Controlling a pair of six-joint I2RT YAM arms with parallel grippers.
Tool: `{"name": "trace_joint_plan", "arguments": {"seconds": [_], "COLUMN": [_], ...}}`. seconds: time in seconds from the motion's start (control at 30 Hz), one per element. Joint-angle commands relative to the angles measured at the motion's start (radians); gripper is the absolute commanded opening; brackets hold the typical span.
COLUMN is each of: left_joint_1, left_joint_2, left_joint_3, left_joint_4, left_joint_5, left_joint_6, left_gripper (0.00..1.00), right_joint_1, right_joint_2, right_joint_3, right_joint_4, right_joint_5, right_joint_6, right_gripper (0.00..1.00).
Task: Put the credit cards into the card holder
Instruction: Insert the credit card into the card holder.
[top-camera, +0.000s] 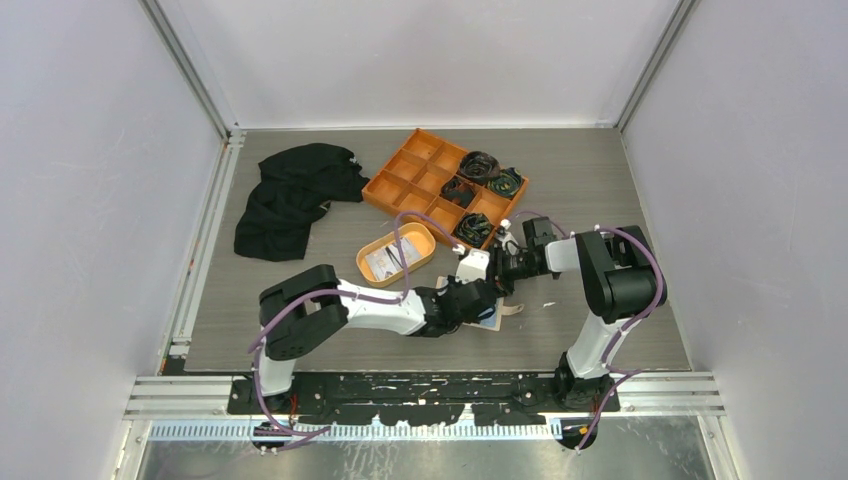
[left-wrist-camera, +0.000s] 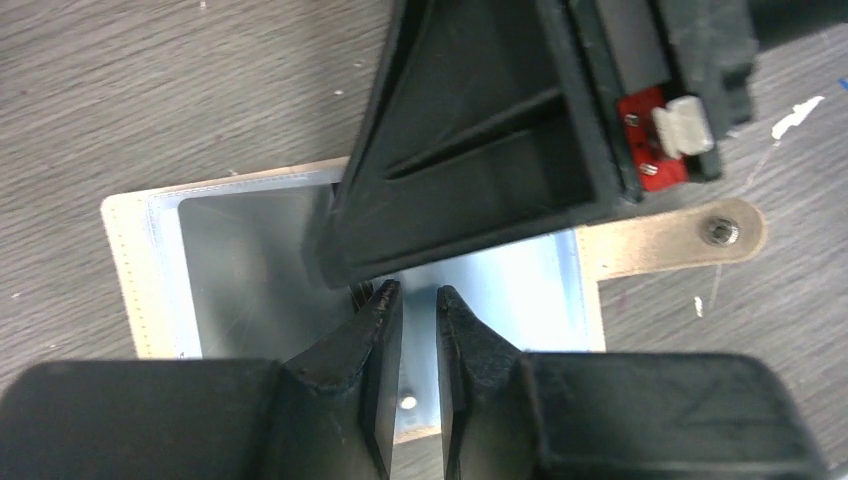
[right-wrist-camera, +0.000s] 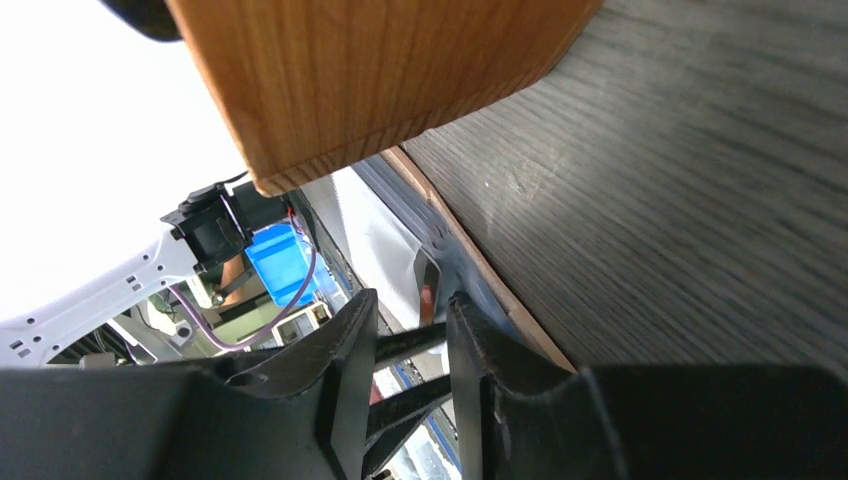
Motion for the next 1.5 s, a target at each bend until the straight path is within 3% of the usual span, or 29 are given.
{"name": "trace_joint_plan", "arguments": {"seconds": [0.0,0.1,0.27,0.53,0.7,0.9,1.0,1.2,1.47], "left_joint_1": [0.014,0.016,0.022,0.017,0.038,0.039,0.038,-0.007,-0.024], "left_joint_2": [-0.002,-0.006,-0.038,-0.276,-0.435,-0.586,-0.663,-0.704,-0.716], "left_joint_3": [0.03,0.039,0.039,-0.12,-0.055,0.131,0.203,0.405,0.488], "left_joint_4": [-0.059,-0.076,-0.078,0.149,-0.021,-0.29,-0.337,-0.526,-0.548], "left_joint_5": [-0.039,-0.062,-0.058,0.195,0.307,0.283,0.246,0.134,0.126], "left_joint_6": [-0.007,0.003,0.041,0.187,0.16,0.032,-0.081,-0.19,-0.157], "left_gripper": [0.22,0.28,0.28,0.29,0.42,0.49,0.63,0.64,0.65], "right_joint_1": [-0.005,-0.007,-0.015,-0.056,-0.1,-0.133,-0.132,-0.163,-0.163], "right_joint_2": [-0.008,-0.016,-0.063,-0.196,-0.264,-0.429,-0.535,-0.633,-0.604], "right_joint_3": [0.022,0.026,0.04,0.079,0.138,0.252,0.307,0.371,0.46], "right_joint_4": [-0.006,-0.014,-0.054,-0.208,-0.355,-0.564,-0.64,-0.675,-0.644], "right_joint_5": [0.018,0.011,0.004,-0.01,-0.008,0.048,0.109,0.195,0.203], "right_joint_6": [-0.028,-0.034,-0.067,-0.229,-0.348,-0.594,-0.677,-0.742,-0.679], "right_gripper": [0.39,0.42,0.47,0.51,0.53,0.54,0.57,0.62,0.62]}}
